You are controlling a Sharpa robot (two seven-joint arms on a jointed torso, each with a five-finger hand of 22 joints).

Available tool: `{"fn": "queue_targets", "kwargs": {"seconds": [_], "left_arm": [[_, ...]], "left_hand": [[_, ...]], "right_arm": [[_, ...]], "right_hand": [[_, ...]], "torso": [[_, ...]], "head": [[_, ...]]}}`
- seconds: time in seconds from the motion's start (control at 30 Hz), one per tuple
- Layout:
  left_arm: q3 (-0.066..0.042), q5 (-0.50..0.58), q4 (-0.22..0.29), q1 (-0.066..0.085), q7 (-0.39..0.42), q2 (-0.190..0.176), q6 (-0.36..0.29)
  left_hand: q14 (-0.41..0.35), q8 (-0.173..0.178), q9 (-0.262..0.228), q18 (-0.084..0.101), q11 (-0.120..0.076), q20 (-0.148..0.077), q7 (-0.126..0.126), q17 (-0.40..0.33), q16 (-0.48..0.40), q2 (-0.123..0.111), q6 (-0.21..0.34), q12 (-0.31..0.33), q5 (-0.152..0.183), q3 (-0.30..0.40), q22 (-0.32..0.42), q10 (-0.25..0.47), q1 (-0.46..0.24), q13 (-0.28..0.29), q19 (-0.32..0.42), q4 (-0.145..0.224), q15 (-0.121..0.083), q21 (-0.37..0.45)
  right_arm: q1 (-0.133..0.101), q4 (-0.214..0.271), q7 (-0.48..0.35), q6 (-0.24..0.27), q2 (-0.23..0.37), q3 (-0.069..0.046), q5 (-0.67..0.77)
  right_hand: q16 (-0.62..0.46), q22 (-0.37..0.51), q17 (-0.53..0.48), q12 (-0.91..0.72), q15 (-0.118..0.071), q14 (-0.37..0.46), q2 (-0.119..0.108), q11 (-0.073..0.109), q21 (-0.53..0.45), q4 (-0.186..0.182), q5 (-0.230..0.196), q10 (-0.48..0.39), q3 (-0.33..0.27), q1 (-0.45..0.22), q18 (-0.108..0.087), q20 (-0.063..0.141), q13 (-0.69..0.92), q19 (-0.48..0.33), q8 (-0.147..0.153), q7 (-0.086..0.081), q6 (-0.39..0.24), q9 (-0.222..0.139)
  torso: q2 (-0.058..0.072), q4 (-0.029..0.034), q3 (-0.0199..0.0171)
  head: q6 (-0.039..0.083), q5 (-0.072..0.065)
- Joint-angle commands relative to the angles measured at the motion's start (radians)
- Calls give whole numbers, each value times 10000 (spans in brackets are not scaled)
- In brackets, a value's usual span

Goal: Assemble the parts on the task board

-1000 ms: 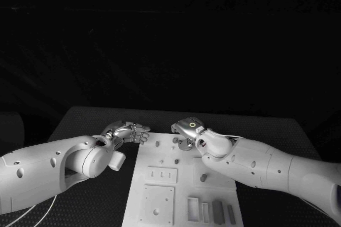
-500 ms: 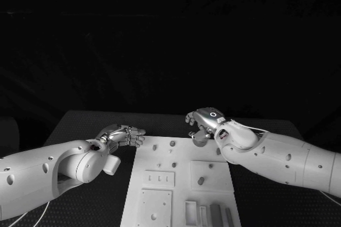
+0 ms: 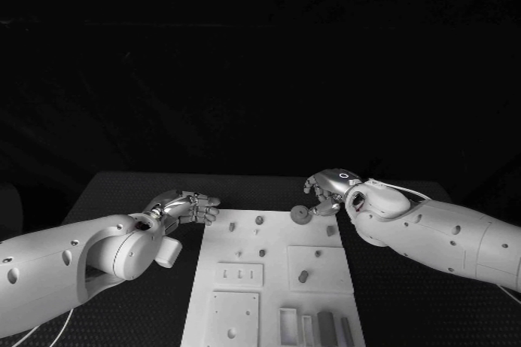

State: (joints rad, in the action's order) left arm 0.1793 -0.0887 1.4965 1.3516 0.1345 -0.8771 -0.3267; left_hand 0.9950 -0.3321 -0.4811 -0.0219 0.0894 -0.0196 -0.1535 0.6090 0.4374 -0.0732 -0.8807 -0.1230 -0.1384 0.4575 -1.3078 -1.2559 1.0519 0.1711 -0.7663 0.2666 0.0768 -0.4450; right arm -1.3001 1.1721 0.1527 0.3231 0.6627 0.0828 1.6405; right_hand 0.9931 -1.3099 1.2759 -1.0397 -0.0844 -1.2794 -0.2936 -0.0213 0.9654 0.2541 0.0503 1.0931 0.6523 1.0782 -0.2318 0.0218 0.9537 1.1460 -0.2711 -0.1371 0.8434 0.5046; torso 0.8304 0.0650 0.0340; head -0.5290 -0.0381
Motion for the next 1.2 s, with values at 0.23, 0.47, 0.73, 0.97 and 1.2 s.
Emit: {"fn": "queue_targets", "kwargs": {"seconds": [0.23, 0.47, 0.73, 0.97, 1.2], "left_arm": [[-4, -34, -16, 11, 120, 65, 205], [-3, -40, -68, 11, 103, 66, 204], [-3, -44, -75, 10, 92, 82, 239], [-3, -46, -72, 10, 88, 68, 228], [-3, -48, -74, 10, 79, 68, 247]], "left_hand": [[18, 33, -16, -208, 12, -5, -68, 22, -57, 0, -5, 73, 20, 35, -184, -37, -9, 18, 54, 3, 37, -62], [19, 34, -18, -208, 13, -4, -69, 26, -60, 4, -6, 78, 17, 39, -185, -39, -4, 19, 55, 7, 38, -64], [19, 36, -20, -208, 14, -2, -70, 30, -63, 6, -5, 82, 16, 41, -185, -41, -2, 21, 56, 10, 39, -66], [20, 38, -21, -208, 14, -1, -70, 33, -66, 7, -5, 87, 15, 42, -185, -42, -1, 23, 57, 12, 40, -68], [20, 38, -22, -208, 15, 0, -71, 35, -67, 7, -5, 88, 15, 42, -185, -42, -2, 24, 58, 13, 40, -69]], "right_arm": [[218, -705, -750, -802, -348, -2, -1174], [280, -780, -952, -681, -474, -3, -1399], [330, -775, -1066, -567, -527, -3, -1460], [346, -869, -1071, -755, -582, -3, -1516], [402, -1042, -1087, -786, -644, -3, -1516]], "right_hand": [[968, -237, 357, -1713, -75, -187, -23, 58, 1197, -245, -3, -77, 209, 36, -300, 376, 970, 93, -1, 86, 100, -23], [1069, -218, 320, -1863, -91, -178, 71, 78, 1366, -371, 20, -110, 277, 83, -300, 422, 999, 46, -5, 115, 141, -43], [1158, -205, 273, -1965, -146, -169, 156, 135, 1498, -505, 26, -97, 398, 174, -300, 454, 981, 9, -83, 174, 317, -35], [1234, -193, 223, -2043, -203, -171, 265, 198, 1600, -638, 20, -45, 546, 259, -300, 483, 947, -4, -181, 241, 539, -17], [1249, -186, 205, -2048, -209, -161, 329, 201, 1615, -711, 17, -52, 633, 277, -300, 488, 931, -21, -187, 241, 569, -23]], "torso": [[-2, 46, 16], [-6, 49, 27], [-16, 40, 40], [-14, 36, 39], [-10, 47, 30]], "head": [[-62, -56], [-100, -37], [-125, -11], [-127, -5], [-148, 4]]}}
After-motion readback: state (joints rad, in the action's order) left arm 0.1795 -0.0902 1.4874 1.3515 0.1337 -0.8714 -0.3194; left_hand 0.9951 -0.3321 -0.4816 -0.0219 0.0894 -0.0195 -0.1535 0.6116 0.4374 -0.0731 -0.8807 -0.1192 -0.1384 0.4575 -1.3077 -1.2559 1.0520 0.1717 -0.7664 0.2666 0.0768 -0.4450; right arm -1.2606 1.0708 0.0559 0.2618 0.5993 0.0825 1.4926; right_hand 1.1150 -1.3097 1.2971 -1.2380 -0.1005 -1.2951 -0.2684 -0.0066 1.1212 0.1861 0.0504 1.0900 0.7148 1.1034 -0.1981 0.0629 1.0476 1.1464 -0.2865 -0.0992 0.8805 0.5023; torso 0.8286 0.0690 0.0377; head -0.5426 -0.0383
